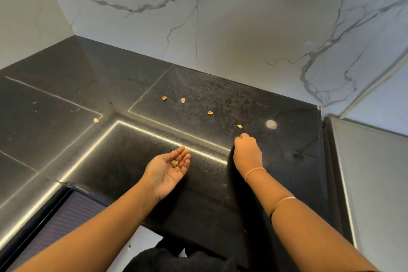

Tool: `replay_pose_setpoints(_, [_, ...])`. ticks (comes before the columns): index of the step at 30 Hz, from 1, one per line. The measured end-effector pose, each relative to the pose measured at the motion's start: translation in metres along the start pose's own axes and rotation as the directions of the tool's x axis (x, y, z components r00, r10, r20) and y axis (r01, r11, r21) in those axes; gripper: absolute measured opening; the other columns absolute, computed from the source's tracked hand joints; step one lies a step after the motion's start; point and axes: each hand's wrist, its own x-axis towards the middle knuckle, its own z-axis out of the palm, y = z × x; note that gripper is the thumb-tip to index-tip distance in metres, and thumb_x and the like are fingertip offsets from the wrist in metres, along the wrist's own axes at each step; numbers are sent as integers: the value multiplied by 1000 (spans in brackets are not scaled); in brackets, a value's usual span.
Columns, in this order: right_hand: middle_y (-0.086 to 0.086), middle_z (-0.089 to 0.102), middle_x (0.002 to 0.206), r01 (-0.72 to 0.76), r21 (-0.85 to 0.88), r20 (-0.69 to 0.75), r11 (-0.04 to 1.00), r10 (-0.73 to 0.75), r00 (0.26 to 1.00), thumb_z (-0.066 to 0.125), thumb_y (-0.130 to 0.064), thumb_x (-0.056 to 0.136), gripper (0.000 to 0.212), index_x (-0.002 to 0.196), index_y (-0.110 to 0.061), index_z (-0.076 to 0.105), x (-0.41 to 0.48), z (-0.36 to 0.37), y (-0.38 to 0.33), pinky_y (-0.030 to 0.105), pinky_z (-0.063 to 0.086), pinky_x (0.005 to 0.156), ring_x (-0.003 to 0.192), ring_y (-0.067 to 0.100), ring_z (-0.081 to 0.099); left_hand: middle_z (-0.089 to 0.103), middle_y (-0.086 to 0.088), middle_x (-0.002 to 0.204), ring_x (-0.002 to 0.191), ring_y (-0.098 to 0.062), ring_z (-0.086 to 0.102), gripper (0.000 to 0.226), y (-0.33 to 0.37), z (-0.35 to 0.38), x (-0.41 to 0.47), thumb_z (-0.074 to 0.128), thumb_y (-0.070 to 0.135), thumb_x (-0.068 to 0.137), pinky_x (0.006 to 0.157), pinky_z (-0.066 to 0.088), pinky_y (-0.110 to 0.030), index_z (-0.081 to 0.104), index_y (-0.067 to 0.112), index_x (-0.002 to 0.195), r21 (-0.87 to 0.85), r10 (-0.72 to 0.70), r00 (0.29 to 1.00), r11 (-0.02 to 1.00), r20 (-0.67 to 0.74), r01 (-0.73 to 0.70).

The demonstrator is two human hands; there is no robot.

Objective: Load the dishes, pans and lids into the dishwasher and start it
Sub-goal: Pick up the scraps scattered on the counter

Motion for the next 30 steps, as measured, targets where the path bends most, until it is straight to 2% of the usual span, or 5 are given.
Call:
replay_pose_setpoints(7, [22, 56, 80, 202, 184, -63, 962, -194, 979, 49, 11, 79, 13, 81, 0, 56, -21, 14, -36, 36, 32, 59, 77, 38, 54, 61, -9, 95, 89, -18, 59, 25, 14, -29, -7, 36, 9, 99, 89, 45, -30, 59, 2, 101, -68, 89, 988, 993, -126, -98])
replay_pose_setpoints(15, [13, 57, 91, 148, 359, 19, 922, -166, 986, 48, -5, 83, 12, 89, 0, 58, -20, 14, -63, 30, 35, 68, 87, 28, 52, 62, -12, 100, 94, -22, 60, 26, 12, -41, -12, 36, 10, 99, 93, 43, -35, 58, 0, 106, -48, 83, 986, 995, -143, -91])
replay_pose_setpoints(22, [2, 61, 72, -239, 721, 266, 650, 58, 962, 60, -7, 78, 5, 73, -8, 61, -15, 3, -70, 24, 44, 59, 67, 14, 55, 65, -15, 110, 103, -26, 61, 29, -2, -52, -14, 37, 11, 98, 89, 45, -38, 59, 0, 113, -31, 12, 998, 999, -60, -14])
replay_pose_setpoints(26, [4, 59, 70, -467, 846, 487, 258, -20, 873, 59, -4, 83, 12, 72, -10, 59, -23, -4, -84, 22, 47, 61, 67, 13, 55, 65, -16, 109, 102, -26, 61, 29, -6, -47, -13, 36, 11, 99, 88, 46, -39, 59, 0, 112, -35, -10, 999, 999, -43, 8])
replay_pose_setpoints(30, [2, 65, 74, -358, 890, 420, 281, -203, 885, 62, -2, 81, 12, 76, -14, 62, -45, -8, -107, 20, 50, 64, 70, 9, 60, 69, -18, 93, 88, -25, 68, 33, -9, -46, -11, 33, 16, 100, 78, 58, -36, 59, -2, 108, -105, -28, 1000, 994, -14, 26])
